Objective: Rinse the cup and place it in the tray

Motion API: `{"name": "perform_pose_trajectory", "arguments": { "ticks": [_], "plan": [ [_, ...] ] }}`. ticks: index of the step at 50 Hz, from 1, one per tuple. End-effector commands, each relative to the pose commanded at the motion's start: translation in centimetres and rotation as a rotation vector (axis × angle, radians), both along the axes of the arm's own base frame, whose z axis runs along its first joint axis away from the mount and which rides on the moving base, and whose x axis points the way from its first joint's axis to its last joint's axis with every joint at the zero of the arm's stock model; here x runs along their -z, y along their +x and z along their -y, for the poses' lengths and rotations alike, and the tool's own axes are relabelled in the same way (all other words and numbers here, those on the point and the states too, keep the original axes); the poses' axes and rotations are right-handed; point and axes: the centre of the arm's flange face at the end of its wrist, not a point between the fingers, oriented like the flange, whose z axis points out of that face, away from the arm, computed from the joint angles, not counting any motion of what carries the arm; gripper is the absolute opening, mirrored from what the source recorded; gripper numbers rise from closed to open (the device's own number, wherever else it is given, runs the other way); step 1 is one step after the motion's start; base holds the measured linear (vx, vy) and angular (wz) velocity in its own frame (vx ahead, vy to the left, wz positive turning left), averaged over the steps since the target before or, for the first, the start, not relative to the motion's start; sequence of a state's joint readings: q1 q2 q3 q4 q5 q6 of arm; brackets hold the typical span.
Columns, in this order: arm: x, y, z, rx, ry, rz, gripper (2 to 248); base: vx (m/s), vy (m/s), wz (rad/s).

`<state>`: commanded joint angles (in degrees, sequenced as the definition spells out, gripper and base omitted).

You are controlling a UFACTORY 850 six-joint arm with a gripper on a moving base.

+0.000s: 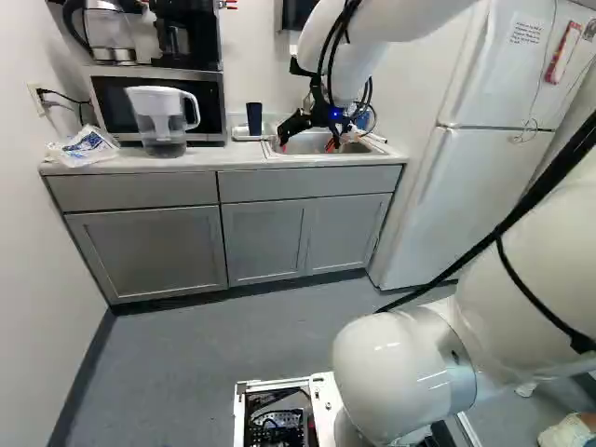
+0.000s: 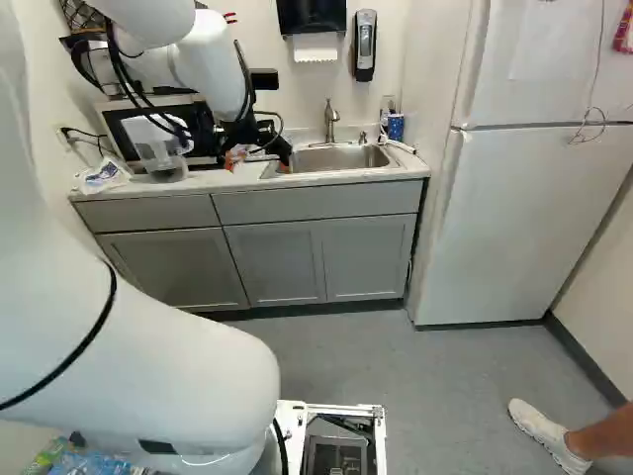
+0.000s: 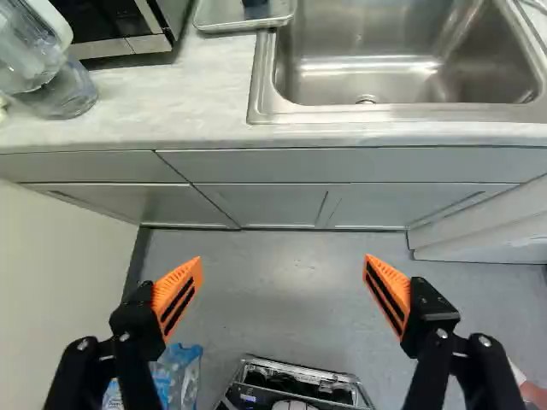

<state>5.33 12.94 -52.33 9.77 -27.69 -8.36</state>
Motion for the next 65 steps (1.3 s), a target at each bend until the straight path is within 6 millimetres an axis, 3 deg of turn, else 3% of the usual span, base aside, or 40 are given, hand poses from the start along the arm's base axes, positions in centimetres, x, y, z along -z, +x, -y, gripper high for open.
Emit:
{"name": "perform_pose_trajectory", "arguments": {
  "ticks": [32,65],
  "plan": [
    [2.2,-0.1,0.4,0.023,-0.007,0.039,247,0.0,0.0,0.0],
    [7.2,-0.9,1.5,0.067,-0.024,0.13,247,0.0,0.0,0.0]
  ]
}}
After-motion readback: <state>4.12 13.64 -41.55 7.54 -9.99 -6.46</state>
